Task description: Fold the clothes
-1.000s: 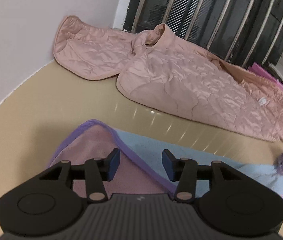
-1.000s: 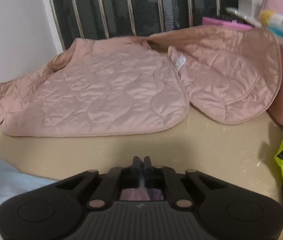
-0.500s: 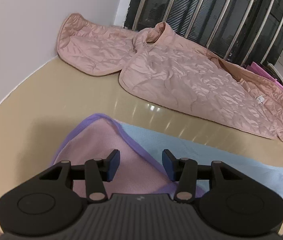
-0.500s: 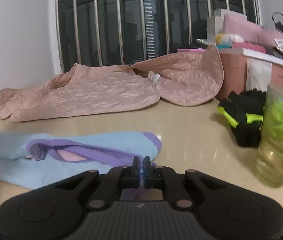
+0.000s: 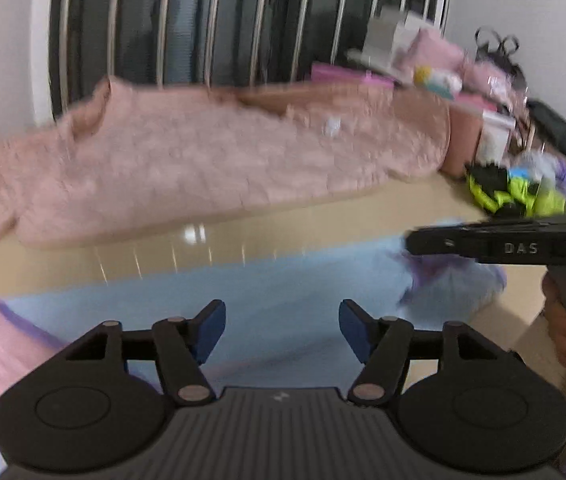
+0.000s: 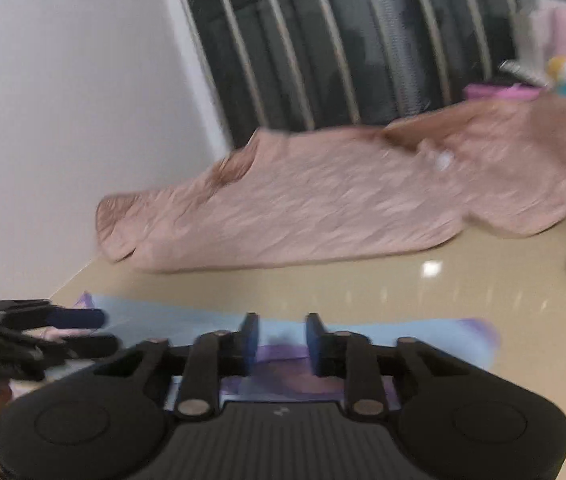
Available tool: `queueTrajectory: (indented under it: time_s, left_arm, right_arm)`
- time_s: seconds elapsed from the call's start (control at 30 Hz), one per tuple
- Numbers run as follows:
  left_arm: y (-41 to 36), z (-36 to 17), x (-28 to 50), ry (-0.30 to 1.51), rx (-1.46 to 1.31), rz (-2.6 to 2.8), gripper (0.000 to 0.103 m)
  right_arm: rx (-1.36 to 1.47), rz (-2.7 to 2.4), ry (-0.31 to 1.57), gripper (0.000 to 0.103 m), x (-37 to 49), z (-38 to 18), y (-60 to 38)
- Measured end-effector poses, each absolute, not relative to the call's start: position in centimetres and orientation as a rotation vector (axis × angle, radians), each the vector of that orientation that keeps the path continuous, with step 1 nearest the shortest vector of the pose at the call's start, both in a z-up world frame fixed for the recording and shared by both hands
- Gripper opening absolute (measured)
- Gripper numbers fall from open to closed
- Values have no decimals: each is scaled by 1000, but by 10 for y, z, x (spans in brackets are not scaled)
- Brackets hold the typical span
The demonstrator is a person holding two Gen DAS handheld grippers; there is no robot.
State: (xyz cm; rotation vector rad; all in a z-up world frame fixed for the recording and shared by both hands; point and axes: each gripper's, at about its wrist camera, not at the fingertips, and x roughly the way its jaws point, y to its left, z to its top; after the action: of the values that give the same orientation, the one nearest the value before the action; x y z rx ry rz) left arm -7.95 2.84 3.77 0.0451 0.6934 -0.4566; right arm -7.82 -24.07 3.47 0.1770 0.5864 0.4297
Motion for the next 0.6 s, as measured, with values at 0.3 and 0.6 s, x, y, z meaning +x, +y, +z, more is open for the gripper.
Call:
queueTrajectory:
  time_s: [0.3, 0.6]
  left_arm:
    - [78, 45, -79, 701, -153, -529, 57]
    - [48, 21, -68, 726, -96, -495, 59]
  right_arm:
    - [111, 462, 634, 13, -94, 15, -234]
    - [15, 488, 615, 13, -70, 19, -194]
